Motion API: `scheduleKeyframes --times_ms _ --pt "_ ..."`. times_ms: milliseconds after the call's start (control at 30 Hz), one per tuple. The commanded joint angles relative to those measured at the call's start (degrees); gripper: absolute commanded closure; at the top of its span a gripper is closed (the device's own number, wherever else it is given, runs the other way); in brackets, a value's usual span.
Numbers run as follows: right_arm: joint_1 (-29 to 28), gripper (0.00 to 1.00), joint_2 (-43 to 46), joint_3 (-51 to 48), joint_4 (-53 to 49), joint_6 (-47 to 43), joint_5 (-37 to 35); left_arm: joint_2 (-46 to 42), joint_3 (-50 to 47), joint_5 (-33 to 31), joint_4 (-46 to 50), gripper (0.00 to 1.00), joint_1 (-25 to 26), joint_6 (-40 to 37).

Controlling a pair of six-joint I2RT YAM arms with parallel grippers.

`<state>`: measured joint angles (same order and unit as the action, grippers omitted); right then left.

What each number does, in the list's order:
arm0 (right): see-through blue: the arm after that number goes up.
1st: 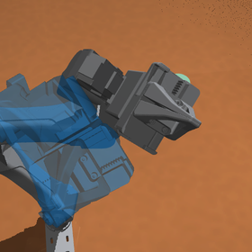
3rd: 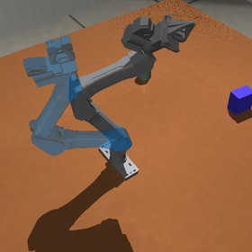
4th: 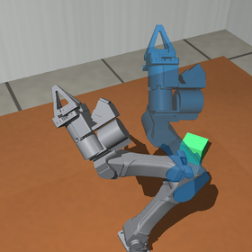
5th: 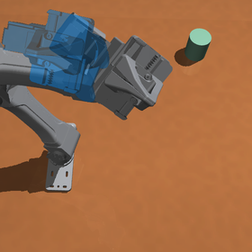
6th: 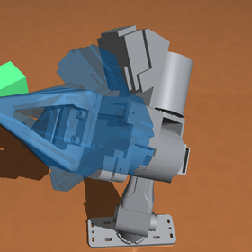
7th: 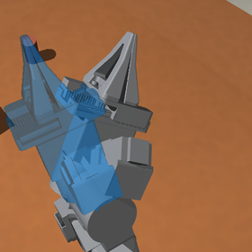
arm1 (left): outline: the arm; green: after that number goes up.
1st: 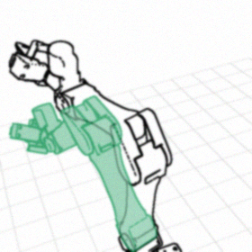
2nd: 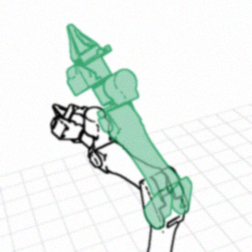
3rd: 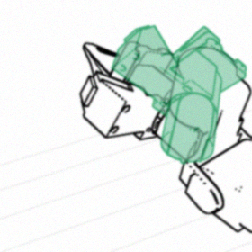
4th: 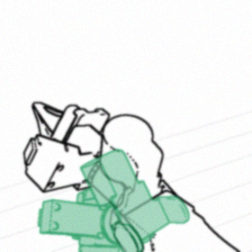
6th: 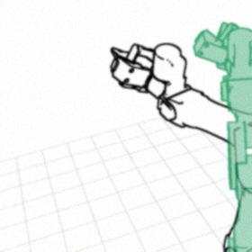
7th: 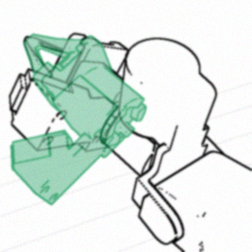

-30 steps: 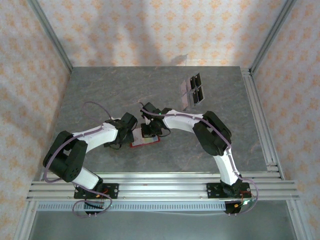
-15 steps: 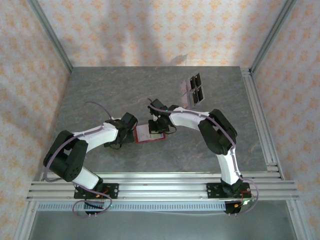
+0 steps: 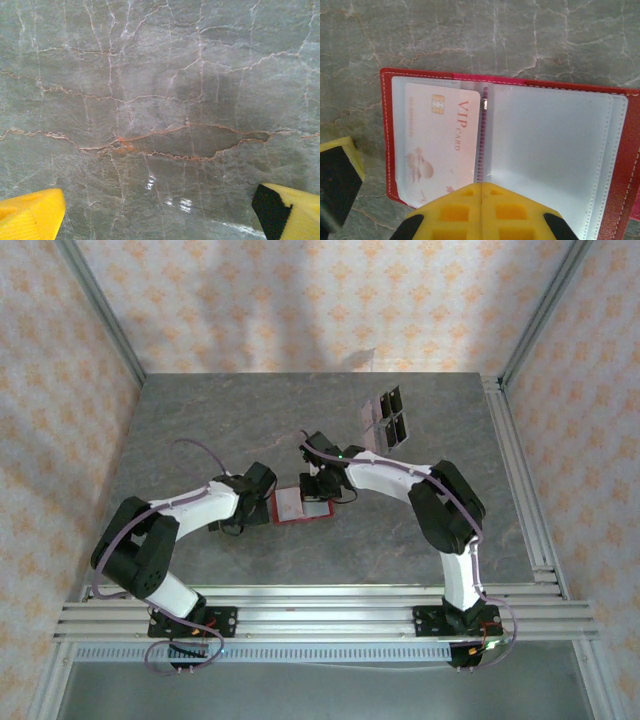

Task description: Put the credit cards into the card holder

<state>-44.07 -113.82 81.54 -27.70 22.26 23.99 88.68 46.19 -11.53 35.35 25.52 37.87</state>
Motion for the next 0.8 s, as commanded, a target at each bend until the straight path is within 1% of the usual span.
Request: scheduleKeyframes --times_ms 0,200,467,600,767 --pt "-0.7 1.0 -0.7 3.8 -1.9 -0.1 0.1 1.5 2.7 -1.3 -0.7 0.0 0.7 -0.5" --pt "-1.1 1.0 -4.0 5.2 -1.8 -0.2 -0.1 3.0 4.7 -1.6 -0.5 0.0 0.5 -0.9" --pt "-1.0 1.0 -6.1 4.9 -2.2 -0.7 -1.1 4.6 5.6 -1.4 -0.8 0.0 0.6 -1.2" --pt "-1.0 1.0 -6.0 4.5 -2.1 -0.7 -1.6 5.0 5.4 -1.2 -1.0 0.0 0.5 -1.4" --pt "-0.9 1.0 -3.6 2.9 -1.1 -0.3 -1.7 5.1 5.0 -0.9 -1.5 0.0 0.5 -1.4"
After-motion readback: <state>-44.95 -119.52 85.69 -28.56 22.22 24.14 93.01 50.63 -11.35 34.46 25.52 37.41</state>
